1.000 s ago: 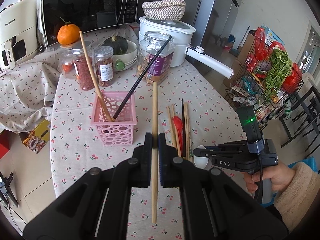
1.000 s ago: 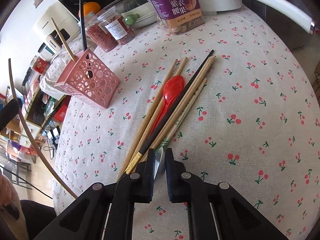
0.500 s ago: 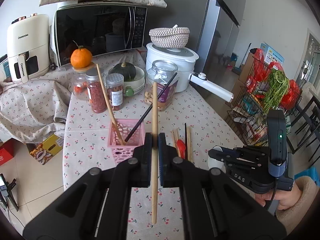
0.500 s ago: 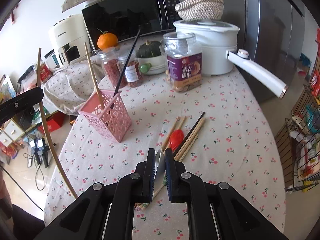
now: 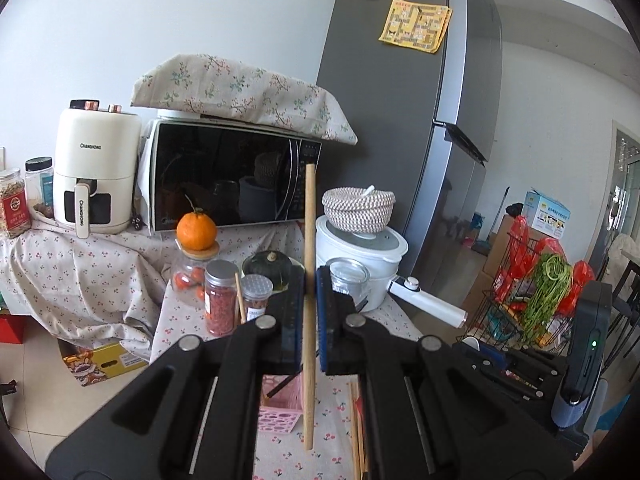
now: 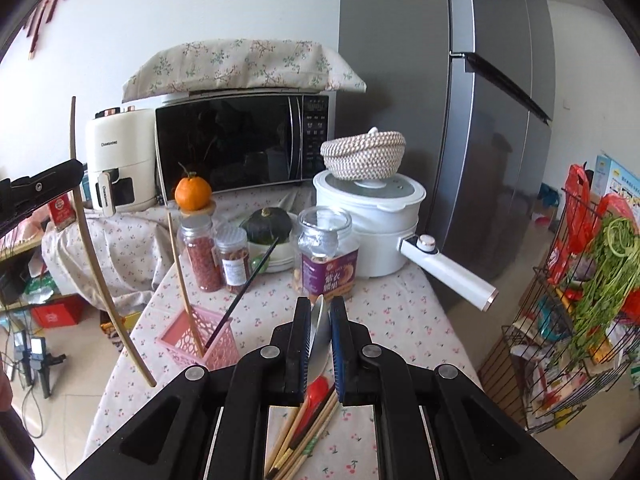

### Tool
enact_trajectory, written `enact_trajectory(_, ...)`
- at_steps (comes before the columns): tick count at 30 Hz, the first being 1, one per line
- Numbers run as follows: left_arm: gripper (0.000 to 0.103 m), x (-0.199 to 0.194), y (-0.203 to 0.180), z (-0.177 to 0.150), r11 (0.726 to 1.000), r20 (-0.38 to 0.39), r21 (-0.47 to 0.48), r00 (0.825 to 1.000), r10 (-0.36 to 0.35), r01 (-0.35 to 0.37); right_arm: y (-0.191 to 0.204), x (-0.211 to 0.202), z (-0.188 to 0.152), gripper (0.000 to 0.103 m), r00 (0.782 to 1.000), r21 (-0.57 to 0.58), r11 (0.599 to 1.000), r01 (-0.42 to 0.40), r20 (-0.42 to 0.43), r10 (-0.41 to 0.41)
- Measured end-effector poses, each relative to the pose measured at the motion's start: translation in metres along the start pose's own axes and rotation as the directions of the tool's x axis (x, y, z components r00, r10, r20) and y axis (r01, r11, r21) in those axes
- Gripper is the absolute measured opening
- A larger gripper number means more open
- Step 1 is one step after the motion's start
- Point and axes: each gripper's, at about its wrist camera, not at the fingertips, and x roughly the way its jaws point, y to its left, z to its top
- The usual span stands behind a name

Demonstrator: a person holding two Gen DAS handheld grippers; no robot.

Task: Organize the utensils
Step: 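Lower the chopstick and white spoon into the pink basket and open both tools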

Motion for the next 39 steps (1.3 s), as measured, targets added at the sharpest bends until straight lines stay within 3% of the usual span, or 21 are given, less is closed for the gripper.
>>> enact_trajectory(5, 0.007, 0.015, -0.001, -0.001, 0.997, 0.101, 0.078, 0.995, 0.012, -0.02, 0.021, -0.004, 0.019, 0.01, 0.994, 0.001, 1.0, 0.012, 0.112, -0.012)
enact_trajectory(10, 0.007, 0.045, 0.015, -0.011, 0.995, 0.102, 0.095, 0.994, 0.025, -0.035, 0.04, 0.008, 0.024, 0.01, 0.983, 0.004, 0.999, 0.045, 0.178, -0.045)
enact_trajectory(19, 0.007, 0.078, 0.045, -0.033, 0.999, 0.021, 0.024, 0.999, 0.028, -0.028, 0.054, 0.046, 0.024, 0.01, 0.978, 0.1, 0.992, 0.072, 0.187, -0.089)
enact_trajectory(25, 0.007, 0.09, 0.047, -0.045, 0.999, -0.038, 0.035, 0.999, 0.022, -0.021, 0.07, 0.066, 0.016, 0.01, 0.977, 0.093, 0.992, 0.088, 0.184, -0.104)
enact_trajectory(33, 0.007, 0.093, 0.057, -0.05, 0.999, -0.09, 0.023, 0.995, 0.038, -0.036, 0.071, 0.093, 0.005, 0.01, 0.99, 0.095, 0.992, 0.081, 0.105, -0.091)
enact_trajectory(35, 0.011, 0.092, 0.058, -0.049, 0.999, -0.095, 0.018, 0.995, 0.039, -0.037, 0.07, 0.095, 0.004, 0.01, 0.992, 0.103, 0.992, 0.068, 0.098, -0.078)
enact_trajectory(39, 0.029, 0.087, 0.057, -0.048, 0.999, -0.091, 0.012, 0.995, 0.043, -0.042, 0.067, 0.094, 0.004, 0.014, 0.996, 0.122, 0.992, 0.015, 0.086, -0.026)
